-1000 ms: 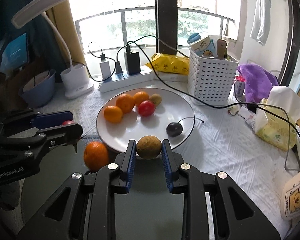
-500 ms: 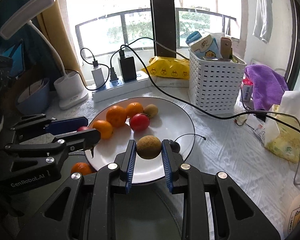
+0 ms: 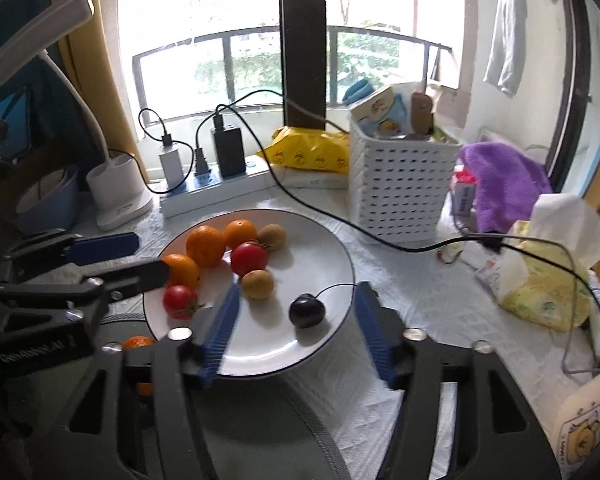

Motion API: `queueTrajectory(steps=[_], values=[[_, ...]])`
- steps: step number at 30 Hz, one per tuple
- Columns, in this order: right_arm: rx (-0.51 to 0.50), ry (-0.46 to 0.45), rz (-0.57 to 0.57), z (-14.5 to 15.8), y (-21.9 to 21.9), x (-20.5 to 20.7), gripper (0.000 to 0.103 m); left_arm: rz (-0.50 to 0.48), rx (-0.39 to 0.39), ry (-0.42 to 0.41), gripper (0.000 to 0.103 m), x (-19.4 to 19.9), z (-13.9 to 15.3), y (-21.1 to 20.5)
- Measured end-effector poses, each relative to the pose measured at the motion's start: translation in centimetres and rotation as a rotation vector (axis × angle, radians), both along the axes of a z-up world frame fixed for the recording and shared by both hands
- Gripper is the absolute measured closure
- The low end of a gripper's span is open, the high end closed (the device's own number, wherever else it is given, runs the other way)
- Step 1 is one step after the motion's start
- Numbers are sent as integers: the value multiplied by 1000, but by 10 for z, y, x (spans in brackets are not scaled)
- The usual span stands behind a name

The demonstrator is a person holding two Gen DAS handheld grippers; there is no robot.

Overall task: Organize fruits
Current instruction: 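Carry the kiwi and tomato onto the white plate with both grippers, release, then return to the mat and grasp the last dark plum with the right gripper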

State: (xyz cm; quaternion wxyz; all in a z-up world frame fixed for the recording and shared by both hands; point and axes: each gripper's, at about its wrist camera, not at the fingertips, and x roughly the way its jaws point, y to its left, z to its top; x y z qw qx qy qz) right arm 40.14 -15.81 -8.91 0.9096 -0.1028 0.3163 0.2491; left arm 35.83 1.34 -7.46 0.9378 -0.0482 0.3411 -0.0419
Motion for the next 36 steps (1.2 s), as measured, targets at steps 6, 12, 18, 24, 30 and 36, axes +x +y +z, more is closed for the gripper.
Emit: queueTrajectory(steps=[6,12,18,24,30,36], values=[[17,-17,-46,12,-6,-12,31,23,14,-66,40,-23,16,7],[35,-20,-80,26,-10,-31,31,71,59,-161,34,-55,37,12],[25,-34,-85,36,-6,-55,31,125,56,-218,34,-87,52,23],[9,-77,-69,41,-1,-77,31,164,59,-217,34,-112,50,34],[-18,-70,-82,38,-3,-90,30,193,90,-217,34,-135,40,45],[-51,-20,-82,27,2,-102,30,208,67,-200,34,-154,28,60]])
